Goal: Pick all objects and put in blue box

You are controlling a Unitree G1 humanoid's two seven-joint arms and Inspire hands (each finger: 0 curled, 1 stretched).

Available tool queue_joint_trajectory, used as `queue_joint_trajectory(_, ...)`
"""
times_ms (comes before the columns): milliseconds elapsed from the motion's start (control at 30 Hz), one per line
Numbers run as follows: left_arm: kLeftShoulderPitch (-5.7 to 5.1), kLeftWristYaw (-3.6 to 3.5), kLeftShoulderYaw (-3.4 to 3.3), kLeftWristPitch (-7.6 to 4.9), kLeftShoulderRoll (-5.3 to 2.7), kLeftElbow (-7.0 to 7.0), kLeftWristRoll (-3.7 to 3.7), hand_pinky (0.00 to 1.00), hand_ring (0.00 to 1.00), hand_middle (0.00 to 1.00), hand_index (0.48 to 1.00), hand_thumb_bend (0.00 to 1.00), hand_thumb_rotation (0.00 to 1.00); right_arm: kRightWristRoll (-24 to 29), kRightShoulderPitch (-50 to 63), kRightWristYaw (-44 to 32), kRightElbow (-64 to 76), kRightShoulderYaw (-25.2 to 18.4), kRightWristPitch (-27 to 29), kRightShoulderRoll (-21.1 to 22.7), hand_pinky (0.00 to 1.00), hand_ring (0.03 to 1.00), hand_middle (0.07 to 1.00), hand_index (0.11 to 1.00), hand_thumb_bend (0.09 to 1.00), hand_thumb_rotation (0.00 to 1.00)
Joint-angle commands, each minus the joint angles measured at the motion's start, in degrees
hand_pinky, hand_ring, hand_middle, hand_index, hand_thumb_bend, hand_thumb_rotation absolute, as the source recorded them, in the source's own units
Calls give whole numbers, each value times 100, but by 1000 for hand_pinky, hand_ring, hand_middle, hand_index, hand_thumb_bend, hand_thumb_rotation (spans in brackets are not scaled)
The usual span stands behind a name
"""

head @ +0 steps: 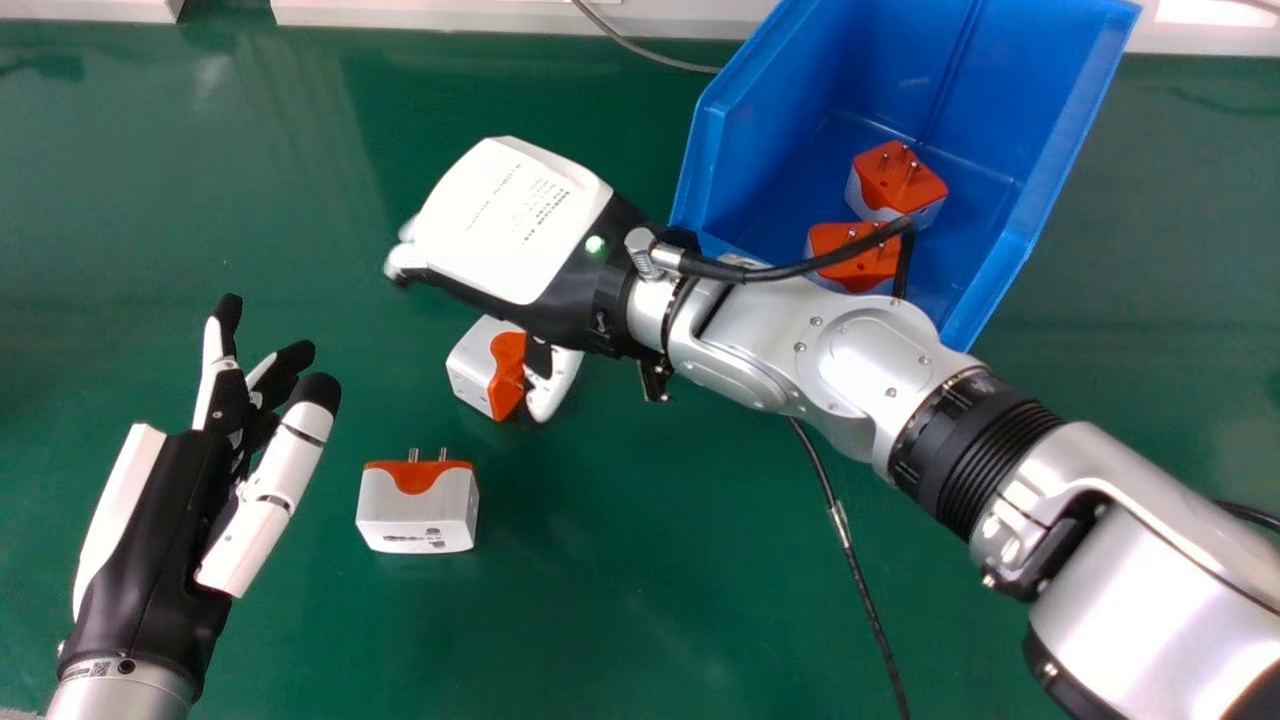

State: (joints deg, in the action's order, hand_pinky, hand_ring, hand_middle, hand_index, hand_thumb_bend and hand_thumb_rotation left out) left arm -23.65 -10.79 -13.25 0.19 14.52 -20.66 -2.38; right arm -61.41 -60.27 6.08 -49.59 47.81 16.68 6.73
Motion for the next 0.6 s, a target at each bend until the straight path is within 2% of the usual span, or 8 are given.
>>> queue_joint_trajectory(0,-5,22,-10,-157,51,-42,-38,962,948,932,910,406,866,19,-275,-28,41,-55,-39,-14,868,987,1000,969,855,474)
queue_joint_trajectory(67,-27,14,-4,-120,45,-82,-30,968,951,935,914,402,877,-28,-307,-90,25,-14,-35,7,871,987,1000,968,870,462)
queue_joint_trajectory(167,-91,42,22,-114,0,-172,-47,964,948,935,913,391,870,-116,-372,-236,-42,76,-48,8,876,982,1000,974,902,472)
queue_joint_trajectory(233,-150,52,44,-104,-31,-247,-49,958,945,934,912,381,860,-175,-381,-241,-54,128,-18,28,871,977,1000,980,891,485)
queue_joint_trajectory(333,-227,69,79,-91,-47,-353,-83,961,946,934,914,374,859,-287,-391,3,-233,226,52,1,824,946,978,957,875,451)
queue_joint_trajectory(400,-307,78,107,-94,-59,-441,-121,961,947,936,918,373,871,-328,-408,134,-405,294,102,-36,805,933,966,944,829,431)
queue_joint_trajectory(500,-428,100,143,-91,-148,-568,-91,972,952,935,918,383,860,-436,-473,265,-692,459,131,-114,809,928,948,929,763,411)
queue_joint_trajectory(567,-517,114,171,-92,-190,-659,-106,976,953,933,915,402,852,-521,-510,359,-851,565,151,-166,802,919,940,923,706,409)
